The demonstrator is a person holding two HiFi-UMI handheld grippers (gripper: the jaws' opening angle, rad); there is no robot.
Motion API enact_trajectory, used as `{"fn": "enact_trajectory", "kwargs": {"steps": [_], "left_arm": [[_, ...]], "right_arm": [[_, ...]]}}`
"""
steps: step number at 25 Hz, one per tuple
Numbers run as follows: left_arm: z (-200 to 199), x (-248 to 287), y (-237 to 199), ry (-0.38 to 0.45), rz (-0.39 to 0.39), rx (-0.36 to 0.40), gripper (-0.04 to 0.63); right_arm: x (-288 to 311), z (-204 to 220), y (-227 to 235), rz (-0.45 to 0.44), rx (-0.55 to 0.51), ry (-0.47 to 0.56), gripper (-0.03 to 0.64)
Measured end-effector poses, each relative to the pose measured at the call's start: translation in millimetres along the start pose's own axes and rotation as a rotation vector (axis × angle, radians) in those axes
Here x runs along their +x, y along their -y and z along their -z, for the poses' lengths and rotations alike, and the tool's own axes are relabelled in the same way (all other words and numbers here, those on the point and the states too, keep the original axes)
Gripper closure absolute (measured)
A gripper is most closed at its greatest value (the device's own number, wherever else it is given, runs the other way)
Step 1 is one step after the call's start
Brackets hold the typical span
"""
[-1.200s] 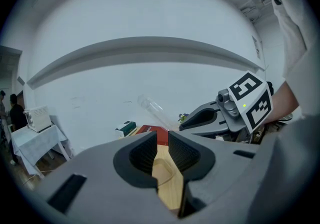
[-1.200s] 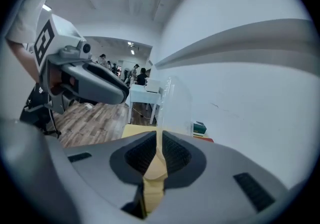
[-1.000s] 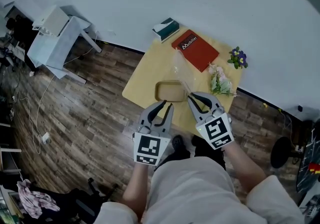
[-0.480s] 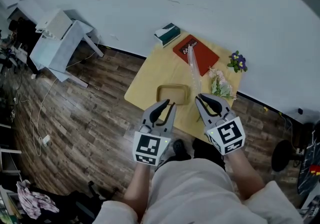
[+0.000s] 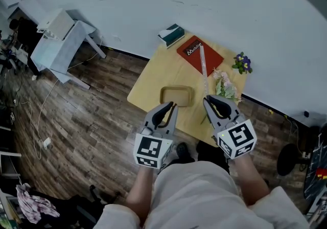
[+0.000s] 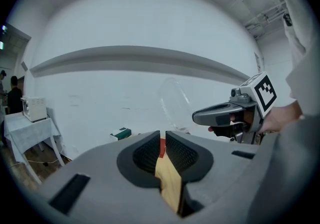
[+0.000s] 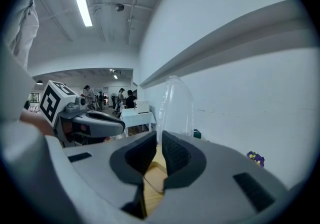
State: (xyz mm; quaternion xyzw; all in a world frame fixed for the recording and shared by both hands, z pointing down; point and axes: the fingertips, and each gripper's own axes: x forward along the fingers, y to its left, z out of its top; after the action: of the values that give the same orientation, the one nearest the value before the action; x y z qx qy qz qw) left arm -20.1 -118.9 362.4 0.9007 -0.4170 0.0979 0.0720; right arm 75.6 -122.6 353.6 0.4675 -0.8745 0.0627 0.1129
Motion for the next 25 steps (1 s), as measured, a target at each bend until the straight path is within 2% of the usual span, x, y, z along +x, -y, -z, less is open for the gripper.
{"fn": "enact_trajectory", "kwargs": {"steps": [11, 25], "left_arm": [[0.7, 0.9, -3.6, -0.002, -0.006, -0.016, 0.588], [2.3, -0.8, -6.3, -0.007, -0.022, -0.018, 0.589]], "right_arm": [[2.4, -3.1, -0.7, -0.026, 0.004, 0.007, 0.58], [5.7, -0.3, 0.0, -0.048, 0.018, 0.005, 0.58]]}}
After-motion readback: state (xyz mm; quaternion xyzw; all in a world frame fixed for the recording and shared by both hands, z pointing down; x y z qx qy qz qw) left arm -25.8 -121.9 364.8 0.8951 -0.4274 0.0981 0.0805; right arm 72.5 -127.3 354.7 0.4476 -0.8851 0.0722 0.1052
